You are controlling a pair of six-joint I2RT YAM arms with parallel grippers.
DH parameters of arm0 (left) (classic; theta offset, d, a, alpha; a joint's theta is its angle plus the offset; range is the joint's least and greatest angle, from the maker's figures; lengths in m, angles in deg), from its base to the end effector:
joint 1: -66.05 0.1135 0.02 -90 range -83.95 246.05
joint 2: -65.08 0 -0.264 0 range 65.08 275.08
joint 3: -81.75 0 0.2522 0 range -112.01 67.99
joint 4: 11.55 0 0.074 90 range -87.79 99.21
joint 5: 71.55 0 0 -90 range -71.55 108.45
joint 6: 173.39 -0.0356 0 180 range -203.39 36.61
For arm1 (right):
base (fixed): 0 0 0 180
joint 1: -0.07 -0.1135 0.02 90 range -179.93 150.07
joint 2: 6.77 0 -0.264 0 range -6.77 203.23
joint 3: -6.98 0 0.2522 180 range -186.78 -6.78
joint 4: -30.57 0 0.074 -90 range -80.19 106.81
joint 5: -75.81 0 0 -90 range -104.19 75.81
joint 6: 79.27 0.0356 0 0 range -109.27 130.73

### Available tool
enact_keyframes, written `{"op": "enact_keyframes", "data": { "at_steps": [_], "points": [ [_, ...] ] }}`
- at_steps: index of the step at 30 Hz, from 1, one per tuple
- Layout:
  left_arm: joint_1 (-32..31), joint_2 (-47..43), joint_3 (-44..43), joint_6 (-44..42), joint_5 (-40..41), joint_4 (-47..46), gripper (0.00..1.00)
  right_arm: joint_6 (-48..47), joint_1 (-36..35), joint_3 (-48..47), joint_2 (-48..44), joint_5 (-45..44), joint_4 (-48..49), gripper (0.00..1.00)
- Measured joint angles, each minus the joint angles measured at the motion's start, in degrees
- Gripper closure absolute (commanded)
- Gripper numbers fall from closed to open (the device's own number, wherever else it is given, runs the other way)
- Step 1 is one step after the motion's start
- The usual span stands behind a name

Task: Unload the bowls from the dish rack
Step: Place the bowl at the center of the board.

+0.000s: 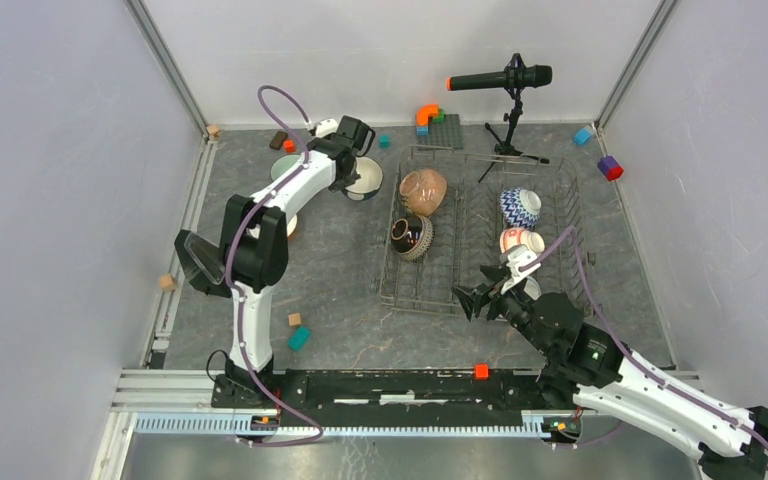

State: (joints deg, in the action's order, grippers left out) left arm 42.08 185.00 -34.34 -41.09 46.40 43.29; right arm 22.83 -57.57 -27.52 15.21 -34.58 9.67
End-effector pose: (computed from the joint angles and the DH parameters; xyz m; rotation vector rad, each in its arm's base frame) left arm 0.4254 -0.1709 0.2354 -0.5532 2.3664 0.1336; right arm 0.0788 0.1012 0.2513 -0.4204 1.6931 0.5967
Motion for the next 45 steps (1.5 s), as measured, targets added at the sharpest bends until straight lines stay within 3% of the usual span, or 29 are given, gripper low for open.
{"op": "enact_keyframes", "data": {
  "at_steps": [18,25,34,45],
  "points": [
    [0.83,7.61,-4.66,0.63,-0.09,2.29,0.98,-0.04,0.00,-0.02,-1.68,-0.44,-4.11,0.23],
    [0.92,7.65,-2.62,0.63,-1.73,0.26,0.75,-0.44,0.00,-0.02,-1.68,-1.57,-4.81,0.23],
    [1.01,6.99,0.46,0.48,-4.13,-2.97,0.59,-0.42,0.00,-0.24,-1.68,-2.73,-6.08,0.22],
    [1.01,-0.57,3.19,-1.42,-4.98,-3.52,0.18,0.37,0.00,-2.95,-0.07,-4.22,-8.13,0.04]
  ]
}}
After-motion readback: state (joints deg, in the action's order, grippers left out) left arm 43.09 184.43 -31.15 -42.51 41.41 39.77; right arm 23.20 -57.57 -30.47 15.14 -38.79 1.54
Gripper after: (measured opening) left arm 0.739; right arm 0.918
